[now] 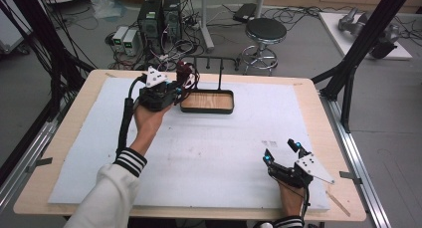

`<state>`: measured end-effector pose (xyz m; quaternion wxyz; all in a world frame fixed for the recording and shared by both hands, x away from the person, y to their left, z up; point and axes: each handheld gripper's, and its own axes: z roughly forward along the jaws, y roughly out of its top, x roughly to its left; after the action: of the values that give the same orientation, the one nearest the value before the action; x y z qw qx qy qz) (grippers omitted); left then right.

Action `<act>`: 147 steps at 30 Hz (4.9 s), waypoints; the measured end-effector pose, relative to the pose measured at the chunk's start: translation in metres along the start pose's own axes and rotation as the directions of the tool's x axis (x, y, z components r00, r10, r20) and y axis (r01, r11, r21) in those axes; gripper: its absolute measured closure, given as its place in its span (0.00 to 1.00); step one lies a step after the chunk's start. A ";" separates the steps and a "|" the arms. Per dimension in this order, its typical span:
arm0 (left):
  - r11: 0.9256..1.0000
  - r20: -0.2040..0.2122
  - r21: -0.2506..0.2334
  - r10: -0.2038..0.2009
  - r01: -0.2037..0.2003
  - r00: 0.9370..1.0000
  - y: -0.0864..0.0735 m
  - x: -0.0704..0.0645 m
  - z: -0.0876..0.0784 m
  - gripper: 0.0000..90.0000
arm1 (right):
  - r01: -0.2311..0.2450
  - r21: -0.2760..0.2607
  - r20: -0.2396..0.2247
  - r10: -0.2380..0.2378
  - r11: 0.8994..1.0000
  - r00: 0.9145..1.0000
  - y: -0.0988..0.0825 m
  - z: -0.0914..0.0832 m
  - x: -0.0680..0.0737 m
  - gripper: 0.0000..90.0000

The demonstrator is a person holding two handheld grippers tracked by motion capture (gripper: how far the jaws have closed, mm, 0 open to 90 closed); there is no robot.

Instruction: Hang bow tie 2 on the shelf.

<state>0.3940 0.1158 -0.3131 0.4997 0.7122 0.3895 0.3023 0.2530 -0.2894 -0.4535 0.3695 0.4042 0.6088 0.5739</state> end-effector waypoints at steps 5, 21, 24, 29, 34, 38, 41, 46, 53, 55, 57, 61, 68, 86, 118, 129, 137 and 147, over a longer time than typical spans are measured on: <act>1.000 0.001 -0.006 -0.012 0.012 1.000 0.001 -0.005 0.008 0.85 | -0.004 -0.001 0.000 0.004 1.000 1.000 0.000 0.000 0.000 0.12; 0.998 -0.027 -0.038 -0.054 0.053 0.998 0.010 -0.010 0.031 0.85 | -0.007 -0.003 0.001 0.007 1.000 1.000 0.000 0.000 0.000 0.12; 0.998 -0.028 -0.029 -0.058 0.057 0.998 0.008 -0.010 0.035 0.85 | -0.005 -0.005 0.001 0.005 1.000 1.000 0.000 0.000 -0.001 0.12; 0.998 -0.017 -0.026 -0.060 0.060 0.998 0.006 -0.015 0.041 0.85 | -0.012 -0.004 -0.001 0.012 1.000 1.000 0.000 0.000 0.000 0.12; 0.998 -0.007 -0.024 -0.060 0.059 0.998 0.006 -0.020 0.048 0.85 | -0.015 -0.002 -0.001 0.015 1.000 1.000 0.000 0.000 0.000 0.12; 0.997 -0.003 -0.030 -0.065 0.065 0.998 0.008 -0.024 0.054 0.85 | -0.016 -0.003 0.000 0.016 1.000 1.000 0.000 0.000 -0.001 0.12; 0.998 -0.005 -0.021 -0.066 0.065 0.998 0.008 -0.024 0.059 0.85 | -0.013 -0.005 0.000 0.013 1.000 1.000 0.000 0.000 -0.001 0.12; 0.997 -0.008 -0.022 -0.072 0.072 0.997 0.007 -0.025 0.066 0.85 | -0.010 -0.009 0.001 0.010 1.000 1.000 0.000 0.000 -0.002 0.12; 0.997 -0.025 -0.017 -0.074 0.074 0.997 0.008 -0.022 0.072 0.85 | -0.017 -0.006 0.002 0.017 1.000 1.000 0.000 0.000 -0.002 0.12; 0.997 -0.031 -0.015 -0.076 0.075 0.997 0.008 -0.021 0.073 0.85 | -0.013 -0.008 0.001 0.013 1.000 1.000 0.000 0.000 -0.002 0.12; 0.997 -0.032 -0.013 -0.078 0.078 0.996 0.008 -0.021 0.073 0.85 | -0.016 -0.005 0.001 0.016 1.000 1.000 0.000 0.000 -0.002 0.12; 0.997 -0.038 -0.007 -0.074 0.073 0.997 0.007 -0.020 0.075 0.85 | -0.009 -0.009 0.001 0.009 1.000 1.000 0.000 0.000 -0.002 0.12; 0.997 -0.043 0.008 -0.072 0.073 0.996 0.006 -0.016 0.079 0.85 | -0.012 -0.009 0.004 0.012 1.000 1.000 0.000 0.000 -0.001 0.12; 0.997 -0.058 0.026 -0.075 0.076 0.996 0.005 -0.011 0.089 0.85 | -0.019 -0.005 0.004 0.019 1.000 1.000 0.000 0.000 -0.001 0.12; 0.998 -0.076 0.033 -0.054 0.056 0.996 0.007 -0.017 0.093 0.85 | -0.024 -0.004 0.002 0.024 1.000 1.000 0.000 0.000 -0.002 0.12; 0.999 -0.074 0.013 -0.050 0.051 0.996 0.012 -0.019 0.087 0.85 | -0.026 -0.002 0.002 0.026 1.000 1.000 0.000 0.000 -0.002 0.12; 0.998 -0.089 0.020 -0.058 0.060 0.994 0.010 -0.017 0.090 0.85 | -0.025 -0.005 0.003 0.025 1.000 1.000 0.000 0.000 -0.002 0.12; 0.996 -0.089 0.027 -0.078 0.081 0.993 0.005 -0.014 0.099 0.85 | -0.027 -0.005 0.002 0.027 1.000 1.000 0.000 0.000 -0.002 0.12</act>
<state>0.4688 0.0557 -0.3404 0.4828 0.6897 0.4436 0.3073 0.2538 -0.2914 -0.4537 0.3631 0.4122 0.6016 0.5800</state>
